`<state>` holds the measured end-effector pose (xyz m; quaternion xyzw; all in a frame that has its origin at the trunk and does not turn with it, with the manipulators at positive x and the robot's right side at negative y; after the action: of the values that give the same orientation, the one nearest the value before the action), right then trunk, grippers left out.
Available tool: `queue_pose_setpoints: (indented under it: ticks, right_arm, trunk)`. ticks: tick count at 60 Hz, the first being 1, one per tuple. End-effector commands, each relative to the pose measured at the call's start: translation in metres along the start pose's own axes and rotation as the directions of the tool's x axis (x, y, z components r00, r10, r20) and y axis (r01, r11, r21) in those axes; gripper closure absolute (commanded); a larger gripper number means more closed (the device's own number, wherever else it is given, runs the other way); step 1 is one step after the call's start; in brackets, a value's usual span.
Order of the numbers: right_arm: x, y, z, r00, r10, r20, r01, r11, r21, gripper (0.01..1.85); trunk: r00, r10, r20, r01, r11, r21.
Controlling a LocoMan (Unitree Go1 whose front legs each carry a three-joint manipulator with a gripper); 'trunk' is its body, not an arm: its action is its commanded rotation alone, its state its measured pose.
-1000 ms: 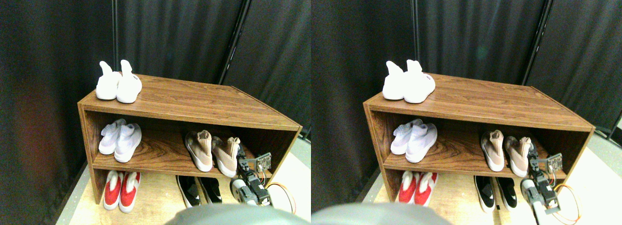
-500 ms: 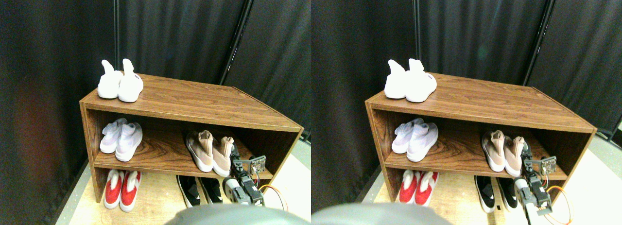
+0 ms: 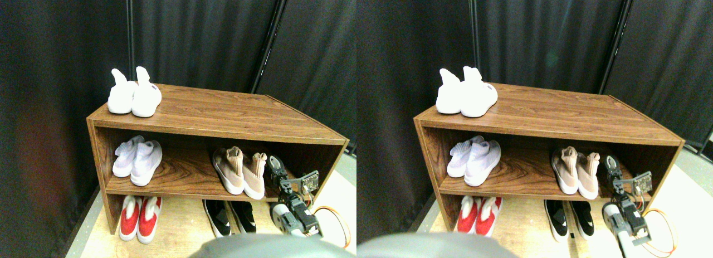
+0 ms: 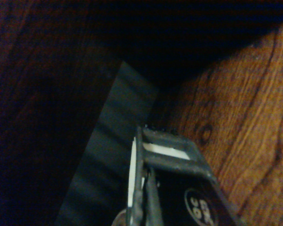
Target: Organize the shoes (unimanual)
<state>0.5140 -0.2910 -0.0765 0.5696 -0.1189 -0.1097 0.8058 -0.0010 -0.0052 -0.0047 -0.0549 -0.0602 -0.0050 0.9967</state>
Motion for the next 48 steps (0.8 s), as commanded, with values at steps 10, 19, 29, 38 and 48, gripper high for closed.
queue_pose_setpoints:
  ticks: [10,19,29,38,48]
  right_arm:
    - [-0.028,0.032,0.020,0.991,0.131,-0.034,-0.131,0.991,-0.016,1.80]
    - [-0.049,0.038,0.031,0.981,0.177,-0.083,-0.180,0.983,-0.027,1.80]
    - [-0.083,0.039,0.042,0.973,0.218,-0.083,-0.218,0.976,0.008,1.80]
    - [-0.111,0.033,0.046,0.962,0.257,-0.095,-0.257,0.966,0.021,1.80]
    - [-0.128,0.018,0.046,0.935,0.309,-0.176,-0.303,0.951,0.056,1.80]
  trunk:
    - [0.9999,-0.011,0.006,0.011,0.9998,-0.015]
    - [0.9998,-0.018,-0.005,0.018,0.9998,-0.013]
    - [0.9996,-0.023,-0.016,0.023,0.9997,-0.009]
    - [0.9989,-0.024,-0.041,0.023,0.9997,-0.003]
    - [0.9972,-0.023,-0.071,0.023,0.9997,-0.002]
